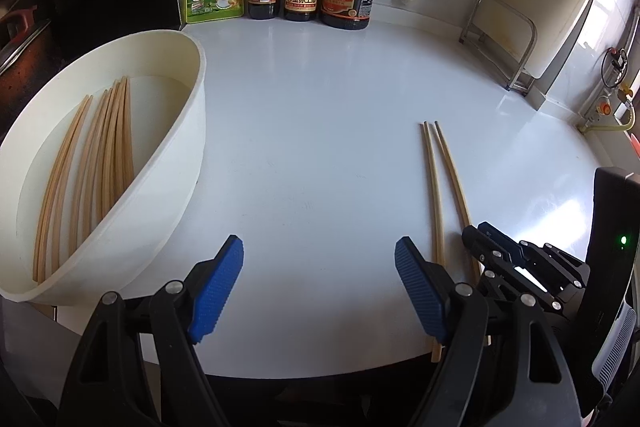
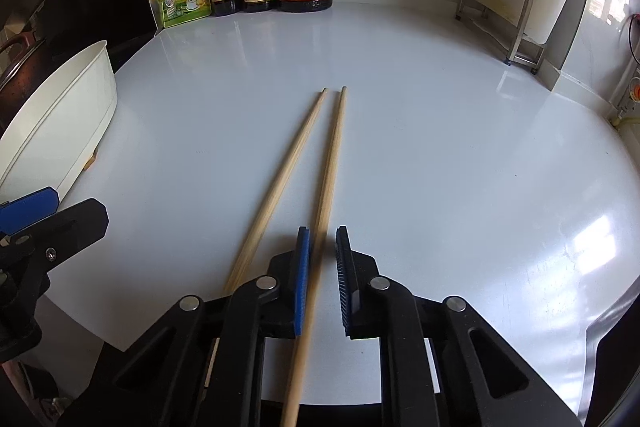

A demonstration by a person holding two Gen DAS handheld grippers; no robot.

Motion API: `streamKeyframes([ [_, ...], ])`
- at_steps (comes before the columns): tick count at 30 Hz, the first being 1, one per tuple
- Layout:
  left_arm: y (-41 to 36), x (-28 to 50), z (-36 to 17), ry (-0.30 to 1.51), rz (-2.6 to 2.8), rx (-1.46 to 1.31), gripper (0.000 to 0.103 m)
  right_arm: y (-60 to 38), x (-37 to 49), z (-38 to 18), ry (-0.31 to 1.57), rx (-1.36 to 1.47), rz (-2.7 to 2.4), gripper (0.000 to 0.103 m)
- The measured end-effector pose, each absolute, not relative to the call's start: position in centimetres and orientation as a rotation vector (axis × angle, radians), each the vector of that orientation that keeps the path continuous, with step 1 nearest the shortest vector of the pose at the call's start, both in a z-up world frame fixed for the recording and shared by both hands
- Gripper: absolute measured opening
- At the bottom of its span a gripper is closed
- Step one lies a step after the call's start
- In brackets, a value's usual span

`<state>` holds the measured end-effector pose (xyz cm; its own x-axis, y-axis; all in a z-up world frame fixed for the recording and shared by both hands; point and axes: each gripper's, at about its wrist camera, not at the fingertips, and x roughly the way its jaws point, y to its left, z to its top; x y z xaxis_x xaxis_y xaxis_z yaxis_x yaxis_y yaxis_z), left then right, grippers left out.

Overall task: Organize utensils
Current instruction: 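Close the right tool on one chopstick while the left tool grasps the other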

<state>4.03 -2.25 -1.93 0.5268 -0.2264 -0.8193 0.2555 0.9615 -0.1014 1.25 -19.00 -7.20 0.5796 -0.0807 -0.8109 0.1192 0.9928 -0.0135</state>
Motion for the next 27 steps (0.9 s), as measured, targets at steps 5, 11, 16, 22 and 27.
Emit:
streamKeyframes([
  [5,-4.3,4.0,-2.2,0.977,-0.319,0.062,0.077,-20.6,1.1,-7.2,0.967,0.04,-0.128,0.011],
  [11,-6.5,4.2,-2.9,0.984,-0.339,0.084,0.077,-23.4,0.7,-7.0,0.978,0.048,-0.146,0.011],
  [16,-7.6,4.6,-3.5,0.992,-0.338,0.093,0.077,-25.4,0.2,-7.0,0.966,0.077,-0.156,0.011],
  [22,-8.5,4.7,-4.2,0.999,-0.332,0.104,0.077,-26.6,-0.2,-6.9,0.949,0.118,-0.134,0.011],
  [27,-9.2,4.8,-4.6,1.007,-0.329,0.107,0.077,-27.0,-0.3,-6.9,0.94,0.137,-0.112,0.011],
])
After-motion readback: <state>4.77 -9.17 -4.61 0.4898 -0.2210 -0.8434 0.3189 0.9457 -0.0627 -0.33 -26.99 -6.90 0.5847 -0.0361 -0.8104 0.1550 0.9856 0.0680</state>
